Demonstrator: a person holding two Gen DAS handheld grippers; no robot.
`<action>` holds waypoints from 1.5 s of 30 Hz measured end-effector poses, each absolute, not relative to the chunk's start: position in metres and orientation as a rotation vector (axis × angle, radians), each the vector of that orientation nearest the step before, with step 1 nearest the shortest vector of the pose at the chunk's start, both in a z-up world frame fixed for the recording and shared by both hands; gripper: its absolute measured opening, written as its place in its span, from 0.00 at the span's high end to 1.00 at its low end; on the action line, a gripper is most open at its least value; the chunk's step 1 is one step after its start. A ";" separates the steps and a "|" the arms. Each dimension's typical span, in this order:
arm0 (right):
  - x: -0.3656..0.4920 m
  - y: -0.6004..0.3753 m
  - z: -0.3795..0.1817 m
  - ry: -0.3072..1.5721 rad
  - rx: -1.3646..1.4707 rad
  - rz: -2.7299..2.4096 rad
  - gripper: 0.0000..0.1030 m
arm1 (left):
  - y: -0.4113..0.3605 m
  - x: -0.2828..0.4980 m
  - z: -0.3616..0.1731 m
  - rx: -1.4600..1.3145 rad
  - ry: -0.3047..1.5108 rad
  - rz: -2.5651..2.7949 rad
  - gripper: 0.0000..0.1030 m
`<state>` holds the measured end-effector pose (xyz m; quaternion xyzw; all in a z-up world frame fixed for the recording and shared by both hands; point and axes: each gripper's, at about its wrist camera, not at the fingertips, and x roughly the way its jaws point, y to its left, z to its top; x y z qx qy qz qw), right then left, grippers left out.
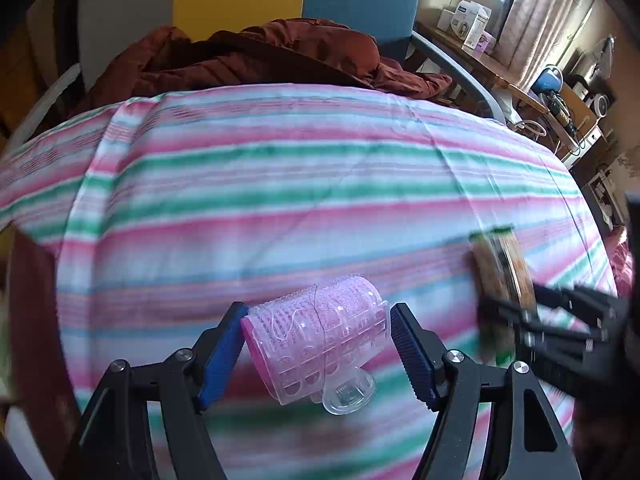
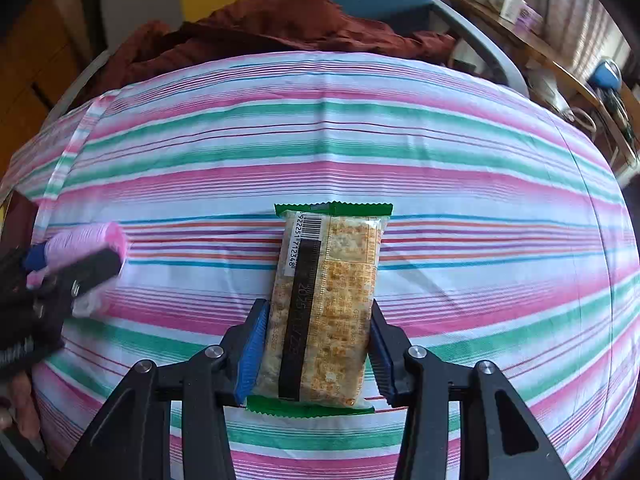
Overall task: Organize objects
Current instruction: 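Carry the cracker packet and pink roller over the gold tray with both tools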
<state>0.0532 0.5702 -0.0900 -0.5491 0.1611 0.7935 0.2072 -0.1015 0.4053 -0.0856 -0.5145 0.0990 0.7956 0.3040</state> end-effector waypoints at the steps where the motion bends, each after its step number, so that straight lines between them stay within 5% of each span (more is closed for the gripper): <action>1: 0.053 0.565 -0.088 0.445 -1.535 2.227 0.54 | 0.395 -0.092 -0.085 -1.352 0.269 2.117 0.30; 17: 0.025 0.541 -0.101 0.300 -1.584 2.407 0.55 | 0.354 -0.025 -0.074 -1.156 0.407 2.162 0.30; 45: 0.007 0.529 -0.105 0.228 -1.606 2.331 0.55 | 0.231 -0.009 0.006 -0.945 0.249 2.352 0.30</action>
